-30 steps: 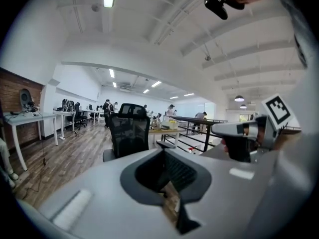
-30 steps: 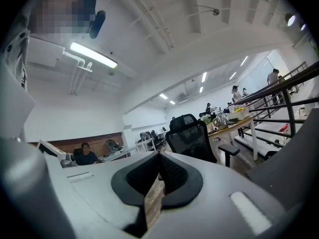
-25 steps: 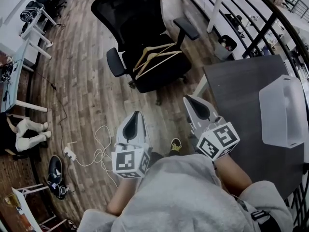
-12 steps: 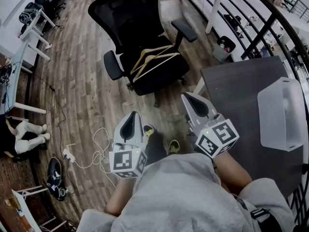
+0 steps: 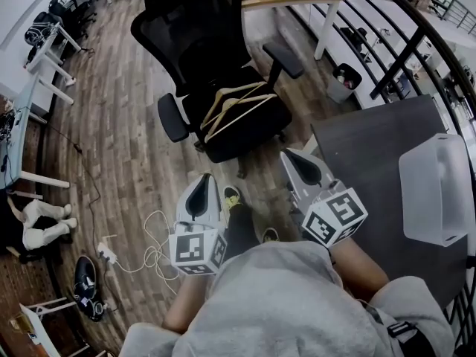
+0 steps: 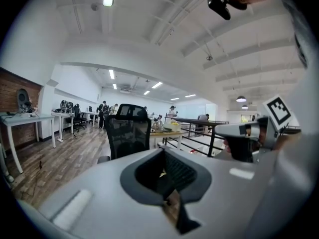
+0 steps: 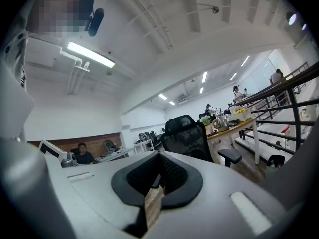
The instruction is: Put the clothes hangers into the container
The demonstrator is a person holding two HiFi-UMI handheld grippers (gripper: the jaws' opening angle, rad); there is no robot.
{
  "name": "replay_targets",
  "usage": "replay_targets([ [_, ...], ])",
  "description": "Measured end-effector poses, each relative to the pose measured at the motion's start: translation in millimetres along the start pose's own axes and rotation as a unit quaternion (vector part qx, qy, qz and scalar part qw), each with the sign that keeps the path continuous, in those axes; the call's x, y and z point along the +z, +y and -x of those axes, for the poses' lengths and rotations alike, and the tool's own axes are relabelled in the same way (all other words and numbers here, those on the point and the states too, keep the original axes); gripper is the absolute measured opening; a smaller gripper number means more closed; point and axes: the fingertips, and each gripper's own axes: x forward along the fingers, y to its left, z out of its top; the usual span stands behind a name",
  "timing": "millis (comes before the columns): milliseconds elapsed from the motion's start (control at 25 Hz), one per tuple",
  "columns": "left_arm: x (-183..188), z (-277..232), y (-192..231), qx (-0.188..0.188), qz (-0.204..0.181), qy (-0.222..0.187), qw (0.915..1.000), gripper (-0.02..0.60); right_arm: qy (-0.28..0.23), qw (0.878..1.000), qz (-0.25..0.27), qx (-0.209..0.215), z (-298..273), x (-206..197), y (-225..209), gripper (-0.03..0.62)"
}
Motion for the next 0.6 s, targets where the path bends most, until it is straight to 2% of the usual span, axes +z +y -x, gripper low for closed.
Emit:
replay_targets([
  [600, 20.2, -116.8, 80.0, -0.027, 0.014, 0.021, 0.9993, 0.011, 0.02, 0.999, -0.007, -0.031, -128.7, 12.3, -39.7, 0.0],
])
